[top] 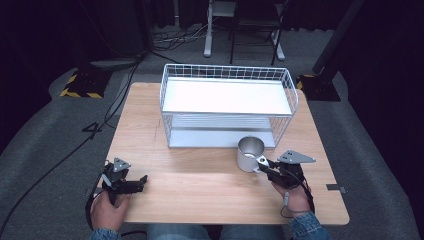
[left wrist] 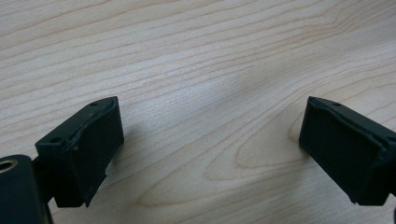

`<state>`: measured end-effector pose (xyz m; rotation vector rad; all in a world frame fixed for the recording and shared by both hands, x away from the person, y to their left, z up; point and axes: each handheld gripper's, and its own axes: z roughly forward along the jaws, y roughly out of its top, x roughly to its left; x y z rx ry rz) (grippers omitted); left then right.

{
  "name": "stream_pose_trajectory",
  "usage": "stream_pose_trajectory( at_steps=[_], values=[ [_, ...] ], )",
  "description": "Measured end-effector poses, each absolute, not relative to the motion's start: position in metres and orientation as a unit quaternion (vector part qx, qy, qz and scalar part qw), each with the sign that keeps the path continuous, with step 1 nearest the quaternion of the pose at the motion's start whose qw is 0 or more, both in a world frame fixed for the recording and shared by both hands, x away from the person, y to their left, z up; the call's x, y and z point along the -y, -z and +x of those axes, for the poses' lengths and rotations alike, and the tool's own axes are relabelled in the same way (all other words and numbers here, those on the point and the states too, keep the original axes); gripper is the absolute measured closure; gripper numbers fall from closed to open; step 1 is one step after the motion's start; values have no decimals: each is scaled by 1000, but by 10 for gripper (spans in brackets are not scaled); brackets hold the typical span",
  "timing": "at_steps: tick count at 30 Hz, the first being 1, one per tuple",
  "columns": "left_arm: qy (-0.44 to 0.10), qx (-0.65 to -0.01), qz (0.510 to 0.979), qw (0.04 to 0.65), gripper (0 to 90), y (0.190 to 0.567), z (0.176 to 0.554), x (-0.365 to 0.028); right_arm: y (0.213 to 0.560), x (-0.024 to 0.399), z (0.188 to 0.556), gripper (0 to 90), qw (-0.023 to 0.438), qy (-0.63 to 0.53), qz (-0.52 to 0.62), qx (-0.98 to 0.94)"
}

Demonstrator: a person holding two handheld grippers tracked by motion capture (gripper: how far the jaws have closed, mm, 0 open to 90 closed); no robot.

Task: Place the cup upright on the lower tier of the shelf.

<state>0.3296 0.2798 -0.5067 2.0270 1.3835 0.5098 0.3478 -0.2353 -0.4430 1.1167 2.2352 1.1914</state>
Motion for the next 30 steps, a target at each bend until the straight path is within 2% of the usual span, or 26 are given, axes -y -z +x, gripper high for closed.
stream_pose_trajectory(
  at_steps=[17,30],
  values=[
    [-193,-525,768,313,68,507,330,-280,417,214,365,713,198,-442,382,-788],
    [-193,-523,769,312,67,507,326,-278,407,195,398,713,200,-456,394,-772]
  ],
)
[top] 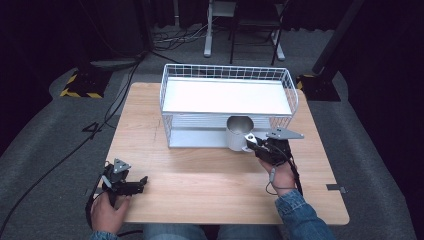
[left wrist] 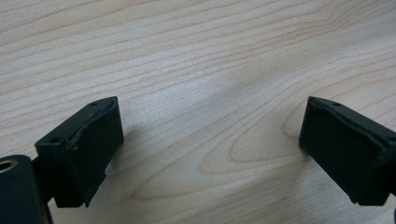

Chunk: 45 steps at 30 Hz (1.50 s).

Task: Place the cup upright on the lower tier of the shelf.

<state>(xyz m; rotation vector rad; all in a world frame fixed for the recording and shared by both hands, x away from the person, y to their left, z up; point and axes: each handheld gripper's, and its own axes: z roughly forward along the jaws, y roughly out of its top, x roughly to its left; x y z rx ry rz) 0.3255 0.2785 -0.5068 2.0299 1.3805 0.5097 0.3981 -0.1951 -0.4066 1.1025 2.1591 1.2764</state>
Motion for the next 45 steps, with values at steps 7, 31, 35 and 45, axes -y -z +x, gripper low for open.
stream_pose_trajectory(
  at_steps=[7,31,35,45],
  values=[
    [-192,-522,770,312,65,507,325,-278,407,184,414,713,212,-458,392,-769],
    [-191,-520,771,313,63,507,324,-278,423,145,451,713,244,-476,396,-747],
    [-190,-520,771,313,63,507,324,-278,429,139,457,712,246,-474,400,-745],
    [-191,-519,773,312,63,507,324,-278,439,134,464,711,248,-466,415,-741]
  ],
)
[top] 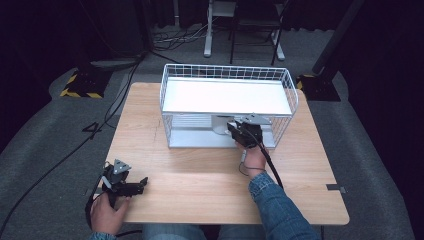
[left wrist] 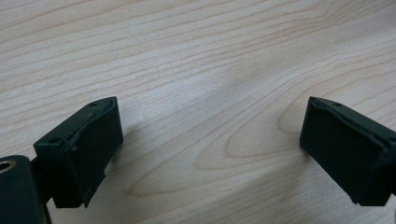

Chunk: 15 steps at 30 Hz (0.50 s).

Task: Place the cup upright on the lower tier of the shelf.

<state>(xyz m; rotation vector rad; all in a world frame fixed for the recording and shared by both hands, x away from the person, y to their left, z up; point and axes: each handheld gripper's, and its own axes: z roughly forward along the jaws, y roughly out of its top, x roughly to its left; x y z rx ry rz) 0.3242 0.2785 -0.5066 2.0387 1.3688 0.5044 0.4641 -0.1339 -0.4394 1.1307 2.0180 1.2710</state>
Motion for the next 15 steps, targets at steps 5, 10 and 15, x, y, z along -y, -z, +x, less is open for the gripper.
stream_pose_trajectory(
  at_steps=[5,10,15],
  values=[
    [-191,-519,772,312,63,507,324,-278,441,133,465,711,258,-467,411,-739],
    [-191,-519,773,312,63,507,324,-278,442,131,465,710,260,-464,410,-741],
    [-191,-519,773,312,63,507,324,-278,443,131,465,709,256,-468,414,-738]
  ],
)
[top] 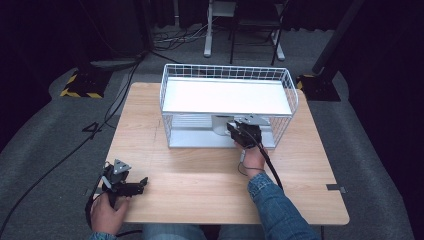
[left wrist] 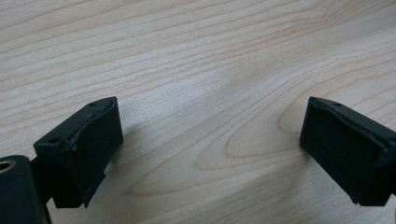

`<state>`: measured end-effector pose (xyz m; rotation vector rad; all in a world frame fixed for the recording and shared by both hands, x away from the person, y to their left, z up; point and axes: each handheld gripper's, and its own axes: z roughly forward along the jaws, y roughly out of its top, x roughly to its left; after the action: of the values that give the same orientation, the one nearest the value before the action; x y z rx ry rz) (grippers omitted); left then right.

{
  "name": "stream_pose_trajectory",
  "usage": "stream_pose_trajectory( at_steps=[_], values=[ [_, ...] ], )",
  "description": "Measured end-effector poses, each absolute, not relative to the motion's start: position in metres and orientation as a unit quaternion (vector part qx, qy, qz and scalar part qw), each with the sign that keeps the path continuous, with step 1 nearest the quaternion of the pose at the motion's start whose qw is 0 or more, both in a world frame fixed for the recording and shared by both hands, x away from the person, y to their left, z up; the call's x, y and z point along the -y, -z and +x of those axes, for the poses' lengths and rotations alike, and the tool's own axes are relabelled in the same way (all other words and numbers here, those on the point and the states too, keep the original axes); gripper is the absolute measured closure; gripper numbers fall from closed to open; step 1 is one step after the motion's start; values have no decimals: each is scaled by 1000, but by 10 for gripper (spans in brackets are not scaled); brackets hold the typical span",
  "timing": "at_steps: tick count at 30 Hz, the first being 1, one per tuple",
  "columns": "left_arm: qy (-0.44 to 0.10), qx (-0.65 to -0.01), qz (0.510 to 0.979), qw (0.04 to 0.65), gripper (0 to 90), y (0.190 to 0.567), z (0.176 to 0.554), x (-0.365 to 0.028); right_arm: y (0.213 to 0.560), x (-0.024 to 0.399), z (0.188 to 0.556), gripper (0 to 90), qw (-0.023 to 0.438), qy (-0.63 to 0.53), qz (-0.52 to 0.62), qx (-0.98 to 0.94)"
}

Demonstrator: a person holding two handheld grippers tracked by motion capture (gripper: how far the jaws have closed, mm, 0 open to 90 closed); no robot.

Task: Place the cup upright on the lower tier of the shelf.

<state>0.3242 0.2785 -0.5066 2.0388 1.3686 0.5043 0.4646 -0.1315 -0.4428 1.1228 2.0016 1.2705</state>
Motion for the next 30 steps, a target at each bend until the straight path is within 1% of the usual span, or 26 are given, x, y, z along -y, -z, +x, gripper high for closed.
stream_pose_trajectory(
  at_steps=[12,14,15,17,20,24,30],
  values=[
    [-191,-519,773,312,63,507,324,-278,446,134,462,698,251,-462,419,-740],
    [-191,-519,773,312,63,507,324,-278,446,135,463,684,249,-462,420,-740],
    [-191,-519,773,312,63,507,324,-278,446,136,463,632,244,-462,424,-740],
    [-191,-519,773,312,62,507,324,-278,447,135,463,629,244,-459,424,-742],
    [-191,-519,773,312,63,507,324,-278,445,136,462,575,237,-461,421,-744],
    [-191,-519,773,312,62,507,324,-278,443,136,460,534,229,-465,425,-742],
    [-191,-519,773,312,63,507,324,-278,435,140,452,509,233,-469,417,-742]
  ],
)
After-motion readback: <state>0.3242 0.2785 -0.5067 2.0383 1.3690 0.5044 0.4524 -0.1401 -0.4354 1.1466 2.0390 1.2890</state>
